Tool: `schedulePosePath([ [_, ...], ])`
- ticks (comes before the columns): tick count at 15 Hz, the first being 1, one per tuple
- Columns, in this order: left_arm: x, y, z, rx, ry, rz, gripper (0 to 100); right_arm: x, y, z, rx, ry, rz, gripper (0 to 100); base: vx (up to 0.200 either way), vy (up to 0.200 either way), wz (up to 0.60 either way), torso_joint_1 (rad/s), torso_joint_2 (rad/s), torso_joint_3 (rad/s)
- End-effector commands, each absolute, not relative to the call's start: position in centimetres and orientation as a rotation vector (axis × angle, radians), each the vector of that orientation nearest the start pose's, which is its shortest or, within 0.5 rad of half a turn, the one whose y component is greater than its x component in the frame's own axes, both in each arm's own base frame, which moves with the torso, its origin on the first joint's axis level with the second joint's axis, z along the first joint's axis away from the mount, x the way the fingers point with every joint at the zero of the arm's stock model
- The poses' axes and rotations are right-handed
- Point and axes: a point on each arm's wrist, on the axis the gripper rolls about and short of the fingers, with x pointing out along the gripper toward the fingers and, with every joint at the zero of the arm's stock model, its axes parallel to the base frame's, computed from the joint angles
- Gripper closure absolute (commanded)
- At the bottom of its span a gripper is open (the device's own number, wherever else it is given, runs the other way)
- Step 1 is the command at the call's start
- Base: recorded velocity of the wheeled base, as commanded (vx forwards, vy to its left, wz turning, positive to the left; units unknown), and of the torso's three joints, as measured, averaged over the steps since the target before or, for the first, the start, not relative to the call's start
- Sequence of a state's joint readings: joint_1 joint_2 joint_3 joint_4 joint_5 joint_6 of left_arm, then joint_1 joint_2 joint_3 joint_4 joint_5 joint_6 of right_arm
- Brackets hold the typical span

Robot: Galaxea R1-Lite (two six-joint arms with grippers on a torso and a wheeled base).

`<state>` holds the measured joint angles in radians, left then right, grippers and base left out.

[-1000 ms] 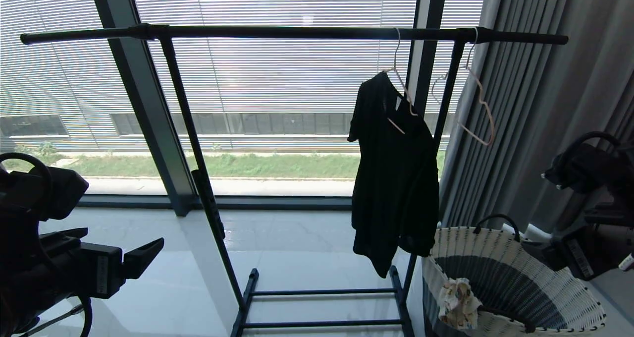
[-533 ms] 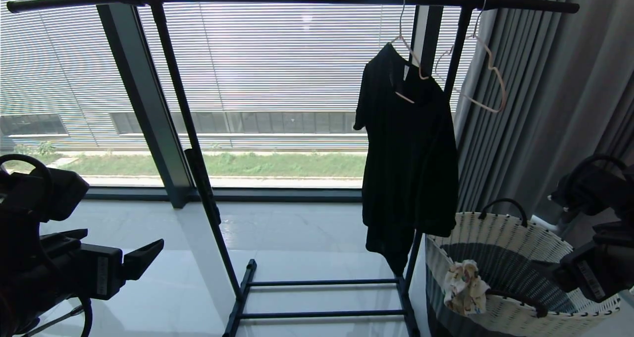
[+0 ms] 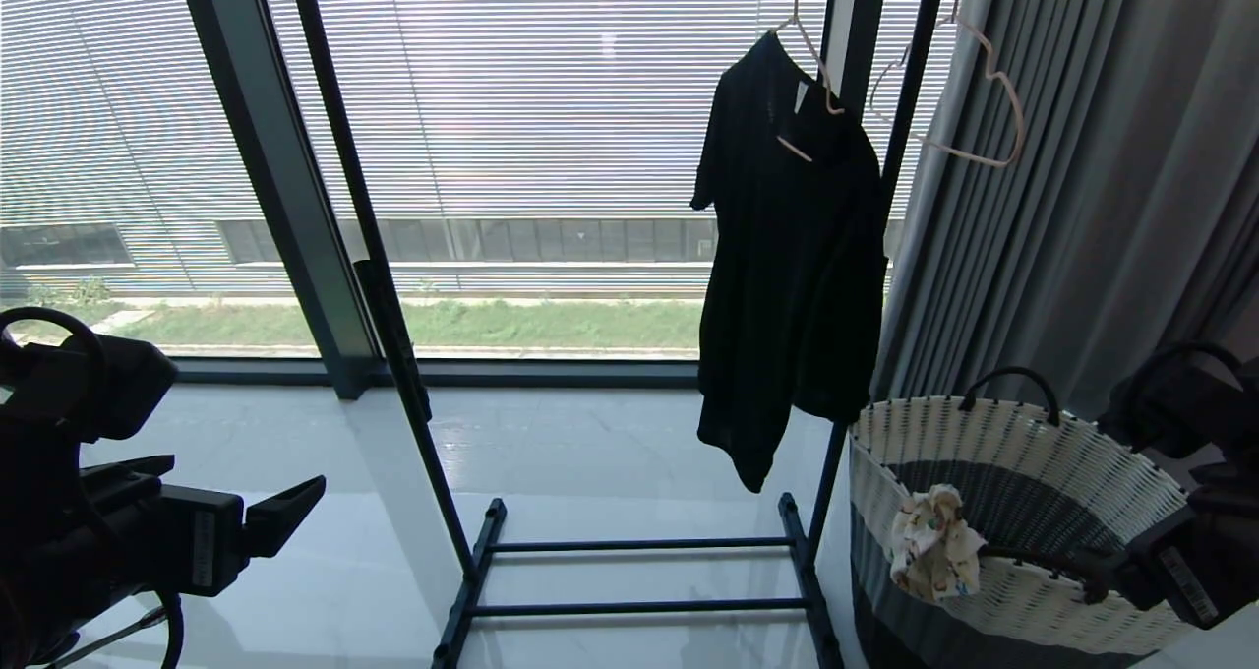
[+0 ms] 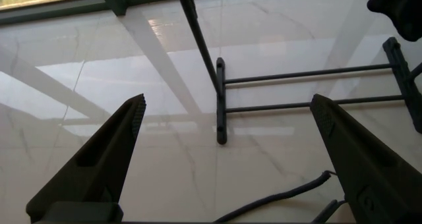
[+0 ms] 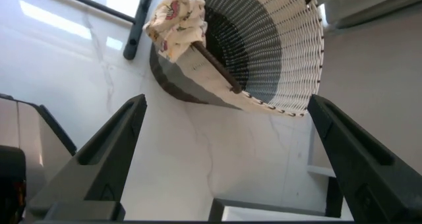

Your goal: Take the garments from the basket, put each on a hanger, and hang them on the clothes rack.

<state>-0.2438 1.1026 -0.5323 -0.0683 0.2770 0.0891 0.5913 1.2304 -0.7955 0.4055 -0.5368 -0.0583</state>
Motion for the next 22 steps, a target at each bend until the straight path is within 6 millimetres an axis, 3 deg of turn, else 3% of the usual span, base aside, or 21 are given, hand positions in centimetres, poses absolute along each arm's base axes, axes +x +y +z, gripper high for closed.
schedulePosePath([
  [1, 13.9, -2.8, 18.7, 0.218, 0.491, 0.011, 0, 13.9, 7.3, 19.9, -0.493, 0.719, 0.062, 0, 0.2, 0.0, 0.0, 0.002, 0.04, 0.036],
  [3, 13.9, -2.9, 18.7, 0.22, 0.491, 0.009, 0, 14.3, 7.0, 19.5, -0.487, 0.722, 0.121, 0, 0.2, 0.0, 0.0, -0.007, 0.02, 0.022],
  [8, 14.1, -2.9, 18.7, 0.22, 0.495, 0.008, 0, 17.1, 3.1, 17.6, -0.711, 0.812, 0.288, 0, 0.2, 0.0, 0.0, -0.001, 0.01, 0.009],
  [11, 14.0, -2.9, 18.6, 0.22, 0.498, 0.005, 0, 18.0, 3.2, 15.1, -0.734, 0.846, 0.382, 0, 0.2, 0.0, 0.0, 0.002, 0.0, 0.004],
  [17, 13.6, -2.8, 18.4, 0.214, 0.495, 0.005, 0, 18.8, 3.5, 9.0, -0.741, 0.911, 0.432, 0, 0.0, 0.0, 0.0, 0.0, 0.0, 0.0],
  [22, 13.4, -2.8, 18.2, 0.216, 0.502, 0.004, 0, 21.7, 3.6, 6.2, -0.732, 0.905, 0.405, 0, 0.0, 0.0, 0.0, 0.0, 0.0, 0.0],
])
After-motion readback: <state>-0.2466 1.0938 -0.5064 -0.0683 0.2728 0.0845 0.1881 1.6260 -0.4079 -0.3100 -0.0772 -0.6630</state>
